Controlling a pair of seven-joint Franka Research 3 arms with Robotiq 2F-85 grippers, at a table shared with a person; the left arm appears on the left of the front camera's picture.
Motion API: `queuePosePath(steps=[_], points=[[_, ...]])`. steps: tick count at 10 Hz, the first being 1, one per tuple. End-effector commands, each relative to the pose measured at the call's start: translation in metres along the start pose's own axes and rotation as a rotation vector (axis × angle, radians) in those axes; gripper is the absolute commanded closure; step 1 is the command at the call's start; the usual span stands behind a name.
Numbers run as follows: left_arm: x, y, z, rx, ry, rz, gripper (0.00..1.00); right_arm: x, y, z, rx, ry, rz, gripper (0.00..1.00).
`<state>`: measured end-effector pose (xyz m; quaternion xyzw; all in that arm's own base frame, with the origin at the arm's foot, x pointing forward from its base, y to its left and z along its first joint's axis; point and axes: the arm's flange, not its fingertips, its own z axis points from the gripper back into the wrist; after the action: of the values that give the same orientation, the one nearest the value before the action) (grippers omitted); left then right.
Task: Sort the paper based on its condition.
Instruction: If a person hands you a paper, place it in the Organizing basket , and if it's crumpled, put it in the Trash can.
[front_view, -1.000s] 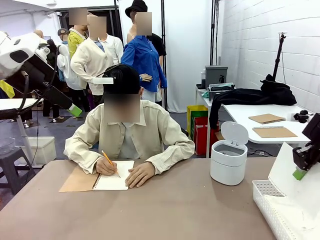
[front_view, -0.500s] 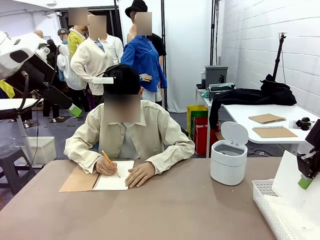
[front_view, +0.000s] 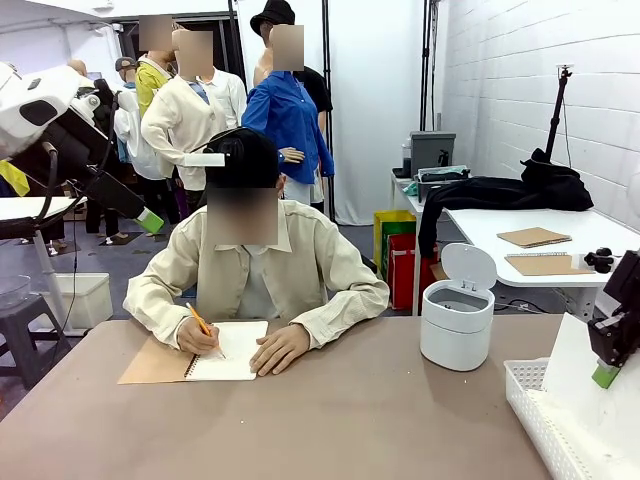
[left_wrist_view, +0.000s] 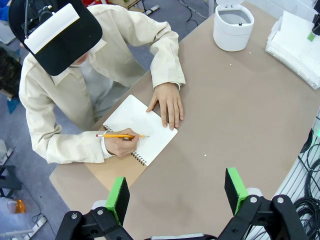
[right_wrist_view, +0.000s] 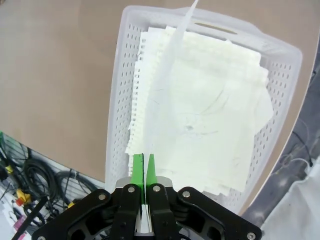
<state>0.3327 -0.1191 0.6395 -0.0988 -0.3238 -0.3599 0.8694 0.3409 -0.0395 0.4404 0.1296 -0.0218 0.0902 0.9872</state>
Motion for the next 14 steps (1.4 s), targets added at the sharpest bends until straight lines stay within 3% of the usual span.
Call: queuePosePath(steps=[1, 7, 8, 10, 11, 14], points=[[-0.001, 0.001, 0.000, -0.006, -0.003, 0.005, 0.00, -0.073, 0.024, -0.094, -0.020, -0.048, -0.018, 1.00], [-0.001, 0.001, 0.000, -0.006, -0.003, 0.005, 0.00, -0.087, 0.027, -0.122, -0.019, 0.020, -0.035, 1.00], [-0.001, 0.001, 0.000, -0.006, -0.003, 0.005, 0.00, 0.028, 0.007, -0.037, -0.016, 0.011, 0.003, 1.00], [-0.001, 0.001, 0.000, -0.006, -0.003, 0.005, 0.00, 0.028, 0.007, -0.037, -0.016, 0.011, 0.003, 1.00], [-0.001, 0.001, 0.000, -0.006, -0.003, 0.005, 0.00, 0.028, 0.006, -0.041, -0.016, 0.021, 0.000, 0.87], [-0.001, 0.001, 0.000, -0.006, -0.003, 0.005, 0.00, 0.019, -0.009, -0.033, -0.051, 0.052, -0.049, 0.32]])
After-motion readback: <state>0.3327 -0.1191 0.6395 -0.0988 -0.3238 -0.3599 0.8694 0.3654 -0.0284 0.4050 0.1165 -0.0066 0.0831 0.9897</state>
